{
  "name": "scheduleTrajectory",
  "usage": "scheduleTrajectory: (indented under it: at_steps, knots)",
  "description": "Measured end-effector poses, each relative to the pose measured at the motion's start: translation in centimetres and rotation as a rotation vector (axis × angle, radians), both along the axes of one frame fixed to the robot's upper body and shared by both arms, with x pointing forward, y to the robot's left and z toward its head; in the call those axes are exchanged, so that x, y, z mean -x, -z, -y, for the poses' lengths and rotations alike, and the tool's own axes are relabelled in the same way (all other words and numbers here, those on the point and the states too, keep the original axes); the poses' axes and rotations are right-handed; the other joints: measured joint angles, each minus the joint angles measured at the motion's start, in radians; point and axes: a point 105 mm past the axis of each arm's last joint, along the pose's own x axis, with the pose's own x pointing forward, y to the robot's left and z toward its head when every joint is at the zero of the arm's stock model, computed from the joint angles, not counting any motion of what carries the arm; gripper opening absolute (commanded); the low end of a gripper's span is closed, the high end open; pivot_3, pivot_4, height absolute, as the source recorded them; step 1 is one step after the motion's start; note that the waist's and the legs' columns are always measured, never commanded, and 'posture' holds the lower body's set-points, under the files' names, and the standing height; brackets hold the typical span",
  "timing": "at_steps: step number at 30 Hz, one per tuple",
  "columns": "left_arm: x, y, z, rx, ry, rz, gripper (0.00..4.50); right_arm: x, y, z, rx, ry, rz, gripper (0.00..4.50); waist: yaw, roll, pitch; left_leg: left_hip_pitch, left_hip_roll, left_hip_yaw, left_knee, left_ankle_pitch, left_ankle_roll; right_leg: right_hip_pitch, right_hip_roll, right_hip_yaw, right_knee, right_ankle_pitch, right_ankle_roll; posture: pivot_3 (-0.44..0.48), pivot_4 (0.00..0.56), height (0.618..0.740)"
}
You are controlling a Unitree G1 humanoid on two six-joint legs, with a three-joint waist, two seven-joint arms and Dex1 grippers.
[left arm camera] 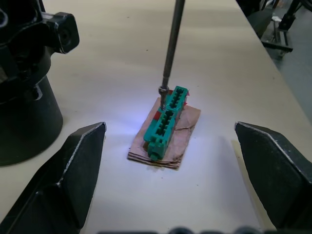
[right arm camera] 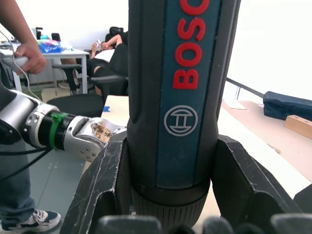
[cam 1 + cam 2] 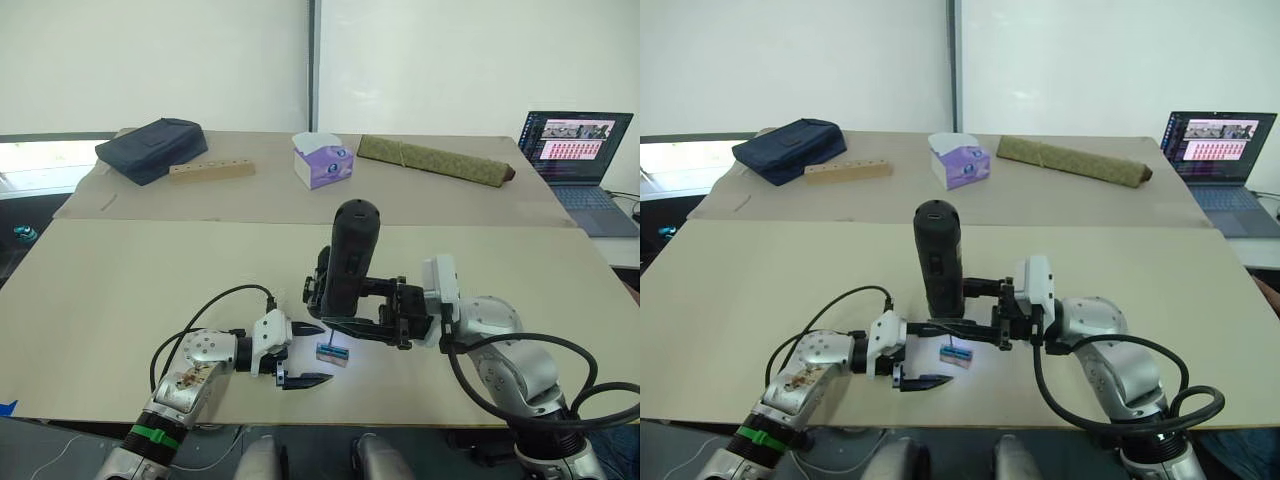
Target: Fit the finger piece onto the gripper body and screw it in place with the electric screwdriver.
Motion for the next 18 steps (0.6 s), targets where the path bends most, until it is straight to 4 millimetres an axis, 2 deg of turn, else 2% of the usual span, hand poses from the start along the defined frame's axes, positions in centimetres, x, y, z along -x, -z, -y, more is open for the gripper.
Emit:
scheduleTrajectory:
  at_steps: [4, 11, 15, 18]
  knots:
    - [0.0, -0.6, -0.8, 0.033, -0.016, 0.0, 4.45, -0.3, -1.1, 0.3, -0.02, 0.006, 0.002, 1.9, -0.003, 0.0, 0.0, 0.0, 0.0, 0.0, 0.0, 0.0, 0.0, 0.0, 0.0, 0.0, 0.0, 0.0, 0.0, 0.0, 0.15, 0.74]
    - [1.1, -3.3, -2.4, 0.122, -0.018, 0.037, 4.45, 0.3, -2.3, 0.4, -0.023, -0.017, 0.018, 1.9, -0.003, 0.0, 0.001, 0.0, 0.001, 0.0, 0.0, 0.0, 0.0, 0.0, 0.0, 0.0, 0.0, 0.0, 0.0, 0.0, 0.15, 0.74]
    - [1.9, -5.5, -4.2, 0.176, -0.033, 0.047, 4.45, 0.5, -3.7, 0.8, -0.028, -0.012, 0.052, 1.9, -0.005, -0.001, 0.002, 0.0, 0.002, 0.0, 0.0, 0.0, 0.0, -0.001, 0.0, 0.0, 0.001, 0.0, 0.0, 0.0, 0.15, 0.74]
    - [1.6, -7.2, -6.2, 0.199, -0.089, 0.051, 4.45, 0.7, -4.5, 1.3, -0.041, 0.001, 0.062, 1.9, -0.004, -0.001, 0.002, 0.0, 0.002, 0.0, 0.0, 0.0, 0.0, -0.001, 0.0, -0.001, 0.001, 0.0, 0.0, 0.0, 0.15, 0.74]
